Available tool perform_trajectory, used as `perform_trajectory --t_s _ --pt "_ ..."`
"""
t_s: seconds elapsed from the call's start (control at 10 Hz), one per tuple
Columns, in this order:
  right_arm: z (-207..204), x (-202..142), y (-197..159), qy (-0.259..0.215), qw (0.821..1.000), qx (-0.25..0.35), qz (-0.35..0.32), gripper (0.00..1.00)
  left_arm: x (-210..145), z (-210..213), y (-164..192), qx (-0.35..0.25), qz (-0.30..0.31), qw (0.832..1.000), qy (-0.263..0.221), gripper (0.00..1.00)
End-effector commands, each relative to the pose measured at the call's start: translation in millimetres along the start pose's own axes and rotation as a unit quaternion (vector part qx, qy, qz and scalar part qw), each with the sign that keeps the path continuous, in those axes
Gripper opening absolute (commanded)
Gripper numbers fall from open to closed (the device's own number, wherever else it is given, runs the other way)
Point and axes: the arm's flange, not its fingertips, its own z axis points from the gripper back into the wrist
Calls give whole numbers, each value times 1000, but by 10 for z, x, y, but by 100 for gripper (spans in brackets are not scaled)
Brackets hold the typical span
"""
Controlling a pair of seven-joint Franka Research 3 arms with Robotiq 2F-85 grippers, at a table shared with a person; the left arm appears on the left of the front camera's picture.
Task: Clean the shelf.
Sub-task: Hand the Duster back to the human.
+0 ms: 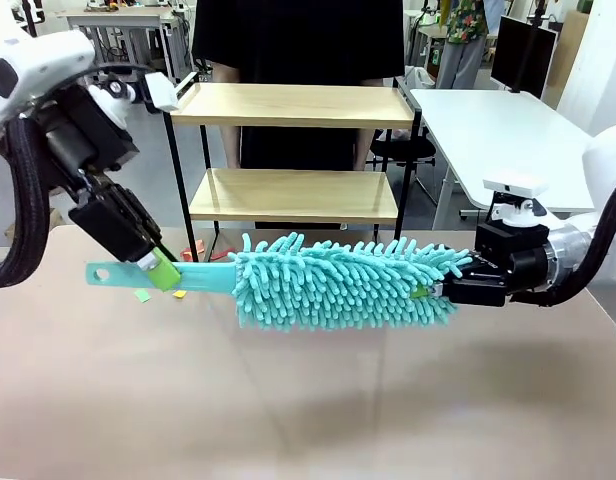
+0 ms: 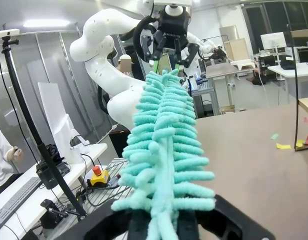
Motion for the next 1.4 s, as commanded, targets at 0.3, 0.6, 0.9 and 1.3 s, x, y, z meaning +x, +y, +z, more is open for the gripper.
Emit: perform_trajectory --t_s 0.3,0.6,0.9,1.3 --pt "4 16 4 -2 1000 -1 -2 0 -452 898 8 3 5 987 -163 100" --pt "4 16 4 -2 1000 -1 -2 0 -1126 1328 150 40 6 974 -224 100" --pt "4 16 4 -2 1000 -1 -2 0 -1464 1454 222 64 -17 962 -264 100" --pt "90 497 150 -18 997 -48 58 17 -1356 1504 191 56 17 968 -243 100"
